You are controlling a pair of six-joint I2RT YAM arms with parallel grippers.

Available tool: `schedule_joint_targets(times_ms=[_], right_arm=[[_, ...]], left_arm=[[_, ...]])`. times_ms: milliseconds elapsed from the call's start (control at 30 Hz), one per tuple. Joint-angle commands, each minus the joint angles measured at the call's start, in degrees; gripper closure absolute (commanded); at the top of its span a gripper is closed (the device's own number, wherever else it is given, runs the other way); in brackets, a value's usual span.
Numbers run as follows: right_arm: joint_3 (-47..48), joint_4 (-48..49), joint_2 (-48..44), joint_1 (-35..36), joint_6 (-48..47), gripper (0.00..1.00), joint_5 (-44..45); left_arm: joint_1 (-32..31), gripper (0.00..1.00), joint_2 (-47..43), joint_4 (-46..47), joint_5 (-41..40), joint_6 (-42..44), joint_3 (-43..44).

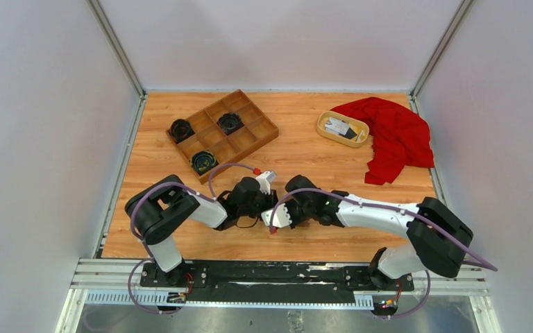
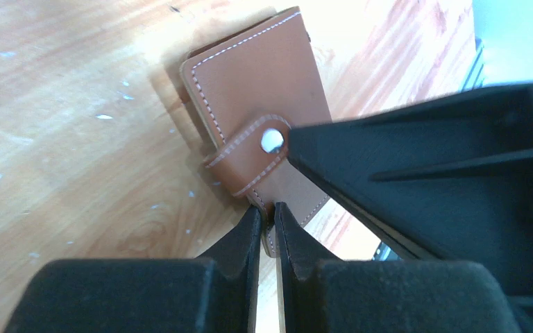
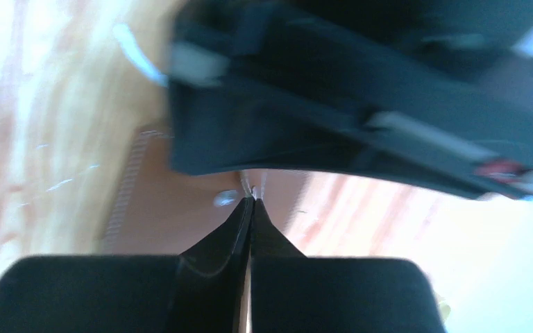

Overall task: Put the credit cards into the card holder
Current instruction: Open the card holder at the center of the board.

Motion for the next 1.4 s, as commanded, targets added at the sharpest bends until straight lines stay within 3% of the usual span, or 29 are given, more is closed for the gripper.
schedule_joint_targets(times_ms=[0, 233, 367, 500, 600, 700, 933, 1133, 1233, 1300, 1367], right_arm=[[0.4, 13.0, -3.2, 1.0, 0.8, 1.0, 3.6], [0.2, 12.7, -2.3, 3.5, 1.5, 1.0, 1.8], [1.6, 9.3, -2.2, 2.5, 3.8, 1.0, -1.2], [5.9, -2.1, -2.9, -1.6, 5.3, 1.0, -10.1], [7.5, -5.7, -4.1, -4.7, 7.9, 0.8, -15.1], [10.5, -10.8, -4.0, -8.7, 10.6, 0.67, -19.3], [18.5, -26.8, -1.3, -19.8, 11.3, 0.64, -36.2], [21.0, -31.2, 0.5, -27.6, 11.4, 0.63, -42.3], [21.5, -32.2, 1.1, -30.8, 12.0, 0.63, -44.1], [21.7, -32.4, 1.4, -32.1, 12.5, 0.63, -45.3], [21.8, -32.4, 1.8, -32.9, 12.9, 0.63, -45.8]], left_arm=[[-1.1, 1.0, 3.2, -6.4, 2.6, 2.6, -0.6], [-1.1, 0.99, 2.5, -4.5, 2.4, 2.5, -1.1], [-0.6, 0.84, -3.4, -2.9, 0.5, 1.9, -3.7], [0.5, 0.6, -11.0, -3.0, -0.9, 2.1, -6.9], [1.2, 0.49, -15.9, -3.0, -2.1, 2.6, -9.0], [1.6, 0.45, -19.5, -3.0, -3.0, 3.9, -10.6], [1.6, 0.38, -25.9, -3.3, -5.9, 9.4, -11.0], [0.8, 0.27, -36.6, -8.1, -16.3, 18.7, -11.6], [0.8, 0.03, -42.3, -8.0, -24.5, 21.1, -14.0], [0.9, 0.0, -45.4, -7.9, -30.7, 18.9, -15.8], [1.9, 0.0, -47.4, -8.0, -31.1, 17.3, -17.1]])
